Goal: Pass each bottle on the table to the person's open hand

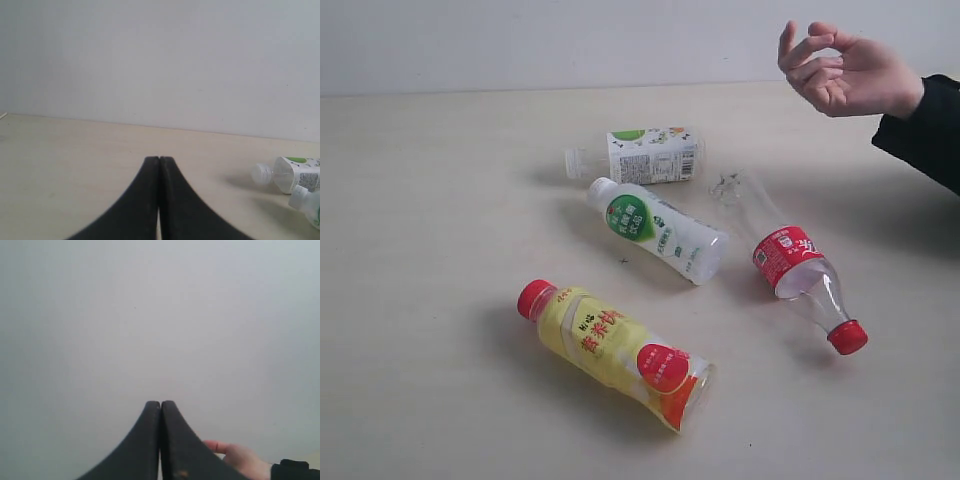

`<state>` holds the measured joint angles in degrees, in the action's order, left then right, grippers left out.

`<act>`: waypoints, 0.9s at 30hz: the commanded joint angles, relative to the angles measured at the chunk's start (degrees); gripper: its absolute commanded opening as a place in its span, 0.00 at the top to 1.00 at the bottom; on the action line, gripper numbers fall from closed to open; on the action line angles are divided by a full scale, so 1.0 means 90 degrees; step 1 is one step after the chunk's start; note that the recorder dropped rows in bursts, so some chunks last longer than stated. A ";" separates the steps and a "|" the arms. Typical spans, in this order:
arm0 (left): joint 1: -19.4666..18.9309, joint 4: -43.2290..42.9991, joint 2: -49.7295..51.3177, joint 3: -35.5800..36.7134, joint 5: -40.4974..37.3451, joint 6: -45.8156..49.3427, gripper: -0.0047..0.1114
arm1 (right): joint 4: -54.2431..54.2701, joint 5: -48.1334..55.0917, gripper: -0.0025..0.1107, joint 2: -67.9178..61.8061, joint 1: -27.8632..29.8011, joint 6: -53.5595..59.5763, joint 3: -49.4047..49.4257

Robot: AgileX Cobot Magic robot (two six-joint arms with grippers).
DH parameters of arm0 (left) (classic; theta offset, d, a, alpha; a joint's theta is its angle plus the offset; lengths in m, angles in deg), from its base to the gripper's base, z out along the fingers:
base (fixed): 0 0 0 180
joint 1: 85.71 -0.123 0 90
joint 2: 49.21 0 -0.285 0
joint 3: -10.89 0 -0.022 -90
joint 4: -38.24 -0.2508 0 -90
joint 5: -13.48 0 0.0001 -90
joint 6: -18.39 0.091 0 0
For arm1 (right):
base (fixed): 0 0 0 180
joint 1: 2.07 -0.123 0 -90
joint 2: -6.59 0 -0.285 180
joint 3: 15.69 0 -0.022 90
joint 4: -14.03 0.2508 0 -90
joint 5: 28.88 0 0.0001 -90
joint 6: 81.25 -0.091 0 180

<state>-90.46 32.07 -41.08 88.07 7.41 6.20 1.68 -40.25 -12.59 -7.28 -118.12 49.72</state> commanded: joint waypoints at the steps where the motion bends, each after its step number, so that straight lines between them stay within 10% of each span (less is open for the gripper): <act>1: 0.0018 -0.0009 -0.0038 0.0004 0.0043 0.0006 0.96 | -0.2858 -0.0064 0.97 -0.1591 0.0025 -0.2376 -0.0929; 8: 0.0018 -0.0009 -0.0038 0.0004 0.0043 0.0006 0.96 | -0.9605 -0.1436 0.88 -0.3886 0.0025 -0.7761 -0.2279; 20: 0.0018 -0.0009 -0.0038 0.0004 0.0043 0.0006 0.96 | -0.9732 -0.4353 0.88 -0.6156 0.0025 -0.5413 -0.3642; 27: 0.0018 -0.0009 -0.0038 0.0004 0.0043 0.0006 0.96 | -0.8672 -0.3656 0.88 -0.6130 0.0006 -0.4247 -0.3709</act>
<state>-90.46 32.07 -41.08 88.07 7.41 6.20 -80.05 -78.67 -67.99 -7.28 -162.34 16.83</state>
